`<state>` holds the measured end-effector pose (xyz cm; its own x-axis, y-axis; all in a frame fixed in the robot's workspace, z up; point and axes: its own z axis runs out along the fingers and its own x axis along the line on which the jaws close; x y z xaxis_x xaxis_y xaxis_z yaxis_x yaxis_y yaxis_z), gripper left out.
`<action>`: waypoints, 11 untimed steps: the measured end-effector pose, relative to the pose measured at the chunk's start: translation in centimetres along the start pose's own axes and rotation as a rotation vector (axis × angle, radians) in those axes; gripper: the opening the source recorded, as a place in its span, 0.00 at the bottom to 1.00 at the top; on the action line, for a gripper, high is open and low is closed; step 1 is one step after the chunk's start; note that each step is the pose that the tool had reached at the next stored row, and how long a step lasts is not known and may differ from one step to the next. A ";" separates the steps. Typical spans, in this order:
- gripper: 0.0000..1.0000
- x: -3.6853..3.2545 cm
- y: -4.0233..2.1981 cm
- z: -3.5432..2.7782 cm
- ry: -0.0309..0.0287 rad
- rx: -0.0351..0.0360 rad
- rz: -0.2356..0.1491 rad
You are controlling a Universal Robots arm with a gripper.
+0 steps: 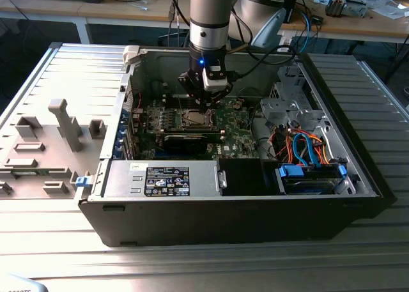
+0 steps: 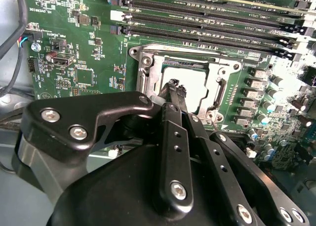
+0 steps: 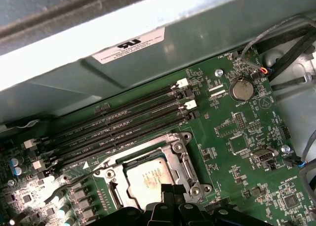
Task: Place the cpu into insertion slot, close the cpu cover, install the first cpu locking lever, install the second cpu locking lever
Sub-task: 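Install the first cpu locking lever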
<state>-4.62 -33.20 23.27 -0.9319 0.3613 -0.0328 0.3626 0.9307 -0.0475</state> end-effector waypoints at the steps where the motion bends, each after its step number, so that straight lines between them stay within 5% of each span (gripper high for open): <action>1: 0.11 0.00 0.00 0.00 -0.0001 -0.0001 -0.001; 11: 0.11 0.00 0.00 0.01 -0.0002 -0.0002 -0.005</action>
<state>-4.62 -33.20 23.26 -0.9338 0.3563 -0.0328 0.3575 0.9327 -0.0475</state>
